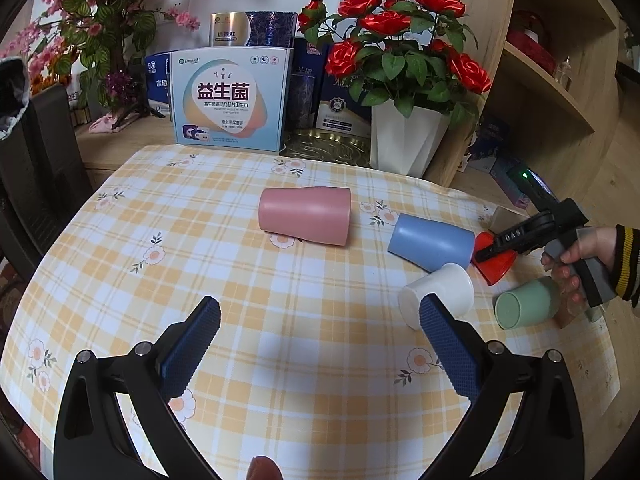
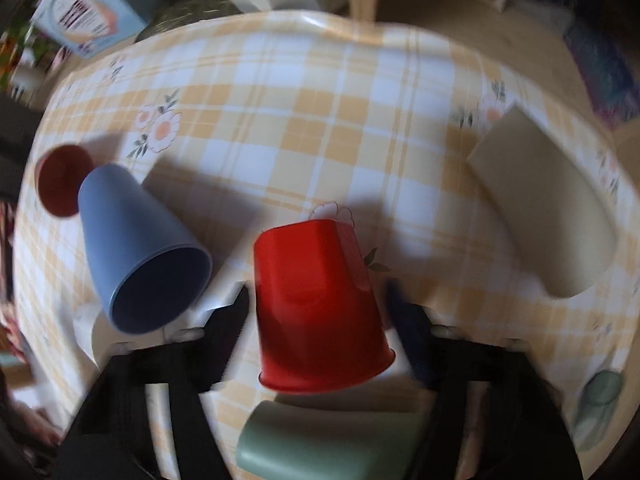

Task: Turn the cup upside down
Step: 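Close the right gripper around the red cup's body, then lift the red cup with the right gripper and rotate it mouth down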

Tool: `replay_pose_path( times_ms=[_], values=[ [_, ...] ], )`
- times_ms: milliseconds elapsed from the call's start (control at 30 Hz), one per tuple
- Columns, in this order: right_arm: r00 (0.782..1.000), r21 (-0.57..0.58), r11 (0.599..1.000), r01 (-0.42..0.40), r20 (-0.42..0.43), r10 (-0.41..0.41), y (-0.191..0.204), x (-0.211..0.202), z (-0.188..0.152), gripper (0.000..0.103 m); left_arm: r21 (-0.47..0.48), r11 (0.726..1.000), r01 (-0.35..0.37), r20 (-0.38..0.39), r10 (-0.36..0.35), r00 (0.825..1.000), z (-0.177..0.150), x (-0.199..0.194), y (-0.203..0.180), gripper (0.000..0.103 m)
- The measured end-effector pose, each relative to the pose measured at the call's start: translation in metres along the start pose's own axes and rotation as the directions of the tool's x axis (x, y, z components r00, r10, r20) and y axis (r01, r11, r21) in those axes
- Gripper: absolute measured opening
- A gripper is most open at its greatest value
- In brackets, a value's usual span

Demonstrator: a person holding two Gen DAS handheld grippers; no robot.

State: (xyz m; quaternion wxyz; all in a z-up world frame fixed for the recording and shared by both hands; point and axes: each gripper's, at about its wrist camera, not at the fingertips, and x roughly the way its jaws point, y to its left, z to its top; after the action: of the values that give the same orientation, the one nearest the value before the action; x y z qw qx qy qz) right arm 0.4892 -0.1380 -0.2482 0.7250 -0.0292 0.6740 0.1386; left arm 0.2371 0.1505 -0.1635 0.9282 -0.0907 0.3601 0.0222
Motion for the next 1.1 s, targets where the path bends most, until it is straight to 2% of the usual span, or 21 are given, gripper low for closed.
replay_pose_path(
  times_ms=[167, 467, 567, 767, 967, 1100],
  values=[
    [0.997, 0.055, 0.998, -0.028, 0.068, 0.024, -0.009, -0.017, -0.008, 0.057, -0.014, 1.0, 0.014, 0.004, -0.014, 1.0, -0.004, -0.008, 0.003, 0.097],
    [0.976, 0.142, 0.99, 0.002, 0.214, -0.032, -0.041, -0.086, -0.049, 0.057, -0.02, 1.0, 0.0, -0.005, 0.0, 1.0, -0.013, -0.023, 0.001, 0.097],
    [0.963, 0.17, 0.985, 0.004, 0.263, -0.049, -0.052, -0.11, -0.07, 0.056, -0.012, 1.0, 0.006, -0.005, -0.006, 1.0, -0.018, -0.03, -0.001, 0.097],
    [0.941, 0.202, 0.979, -0.009, 0.332, -0.06, -0.065, -0.144, -0.135, 0.057, -0.012, 0.999, 0.032, -0.007, -0.032, 0.999, -0.027, -0.044, -0.004, 0.097],
    [0.939, 0.217, 0.974, -0.067, 0.344, -0.012, -0.053, -0.131, -0.204, 0.057, -0.006, 0.999, 0.045, -0.007, -0.045, 0.999, -0.035, -0.054, -0.011, 0.097],
    [0.94, 0.241, 0.952, -0.188, 0.326, 0.103, -0.026, -0.097, -0.242, 0.057, -0.006, 0.999, 0.053, -0.029, -0.053, 0.998, -0.041, -0.055, -0.017, 0.097]
  ],
)
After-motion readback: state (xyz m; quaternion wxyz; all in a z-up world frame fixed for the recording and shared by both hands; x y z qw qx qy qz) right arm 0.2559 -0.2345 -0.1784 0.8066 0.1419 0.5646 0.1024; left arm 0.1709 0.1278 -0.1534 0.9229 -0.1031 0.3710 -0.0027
